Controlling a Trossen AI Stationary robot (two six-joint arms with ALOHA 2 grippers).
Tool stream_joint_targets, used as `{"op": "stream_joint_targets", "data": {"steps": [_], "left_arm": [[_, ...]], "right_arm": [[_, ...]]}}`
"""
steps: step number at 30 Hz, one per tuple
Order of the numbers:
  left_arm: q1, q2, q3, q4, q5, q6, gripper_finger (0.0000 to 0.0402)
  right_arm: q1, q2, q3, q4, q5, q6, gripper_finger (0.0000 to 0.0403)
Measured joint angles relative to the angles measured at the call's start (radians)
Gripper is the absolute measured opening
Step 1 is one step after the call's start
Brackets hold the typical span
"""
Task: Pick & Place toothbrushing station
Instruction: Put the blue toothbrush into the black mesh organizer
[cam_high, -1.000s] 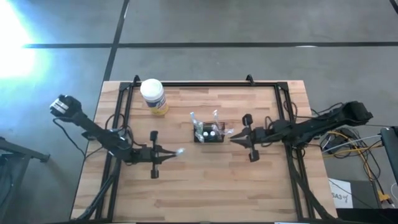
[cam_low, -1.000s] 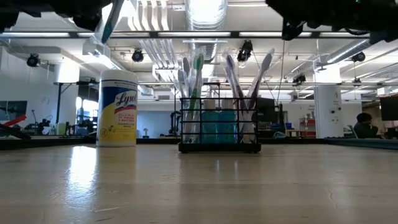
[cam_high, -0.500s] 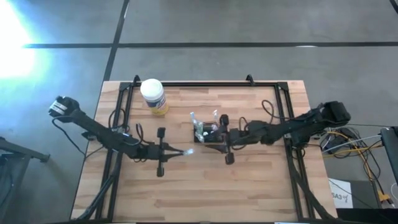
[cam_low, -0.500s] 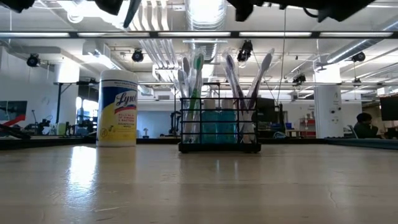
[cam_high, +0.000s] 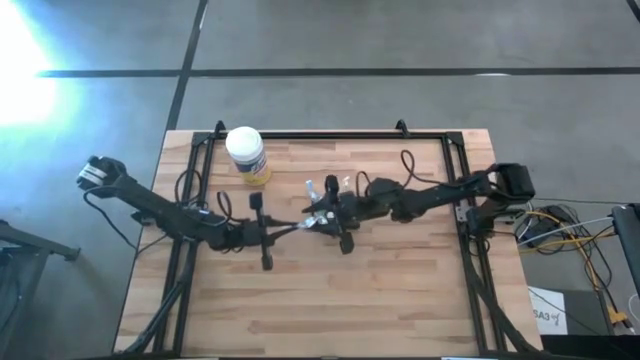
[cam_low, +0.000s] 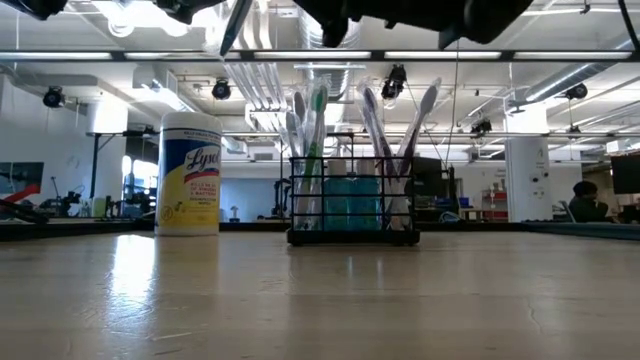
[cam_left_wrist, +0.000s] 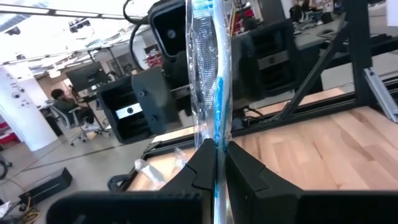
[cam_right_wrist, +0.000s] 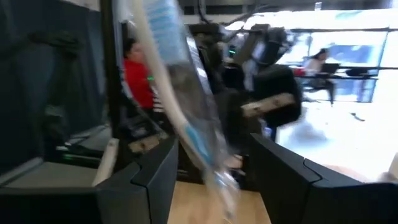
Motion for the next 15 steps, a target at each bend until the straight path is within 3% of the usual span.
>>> {"op": "stream_joint_targets", "data": {"steps": [7, 15], "left_arm": [[0.008, 0.0, 0.0, -0.009, 0.0, -0.011, 0.0019], [0.007, 0.001, -0.001, -0.009, -0.003, -0.023, 0.0018]], "right_arm": [[-0.003, 0.068, 0.096, -0.068, -0.056, 0.013, 0.0159], [-0.001, 0.071, 0.108, -0.099, -0.049, -0.019, 0.007]]}}
